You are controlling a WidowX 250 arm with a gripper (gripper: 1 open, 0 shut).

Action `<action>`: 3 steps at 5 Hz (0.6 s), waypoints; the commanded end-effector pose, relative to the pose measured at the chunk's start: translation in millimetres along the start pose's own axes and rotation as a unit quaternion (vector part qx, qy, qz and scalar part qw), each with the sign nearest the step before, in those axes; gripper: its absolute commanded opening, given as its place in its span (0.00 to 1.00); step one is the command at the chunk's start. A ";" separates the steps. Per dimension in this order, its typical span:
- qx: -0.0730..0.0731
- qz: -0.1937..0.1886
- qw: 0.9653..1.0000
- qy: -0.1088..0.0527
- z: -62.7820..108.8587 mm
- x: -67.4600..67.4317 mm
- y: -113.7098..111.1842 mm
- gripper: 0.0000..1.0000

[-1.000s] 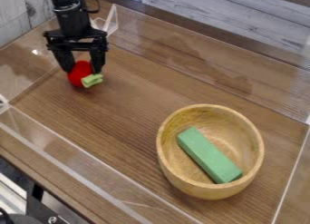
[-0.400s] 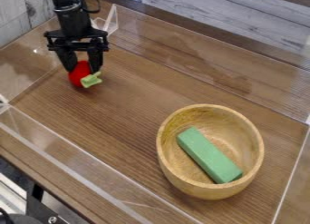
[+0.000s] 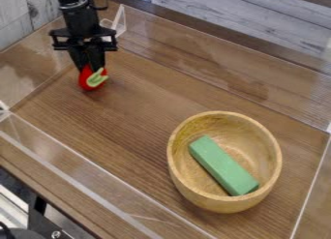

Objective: Move the red object to the right side of the table

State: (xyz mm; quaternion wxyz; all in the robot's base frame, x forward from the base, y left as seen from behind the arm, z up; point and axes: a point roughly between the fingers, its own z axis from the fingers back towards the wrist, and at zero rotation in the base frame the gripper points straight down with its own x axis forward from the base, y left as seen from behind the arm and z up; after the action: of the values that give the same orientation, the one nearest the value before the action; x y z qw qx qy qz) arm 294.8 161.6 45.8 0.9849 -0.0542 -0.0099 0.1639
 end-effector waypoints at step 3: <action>-0.009 -0.128 0.989 -0.068 56.5 28.4 -67.7 0.00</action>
State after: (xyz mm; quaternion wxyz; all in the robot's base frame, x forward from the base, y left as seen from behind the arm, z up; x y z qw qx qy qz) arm 333.2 110.7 81.6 0.9959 -0.0639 -0.0432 0.0473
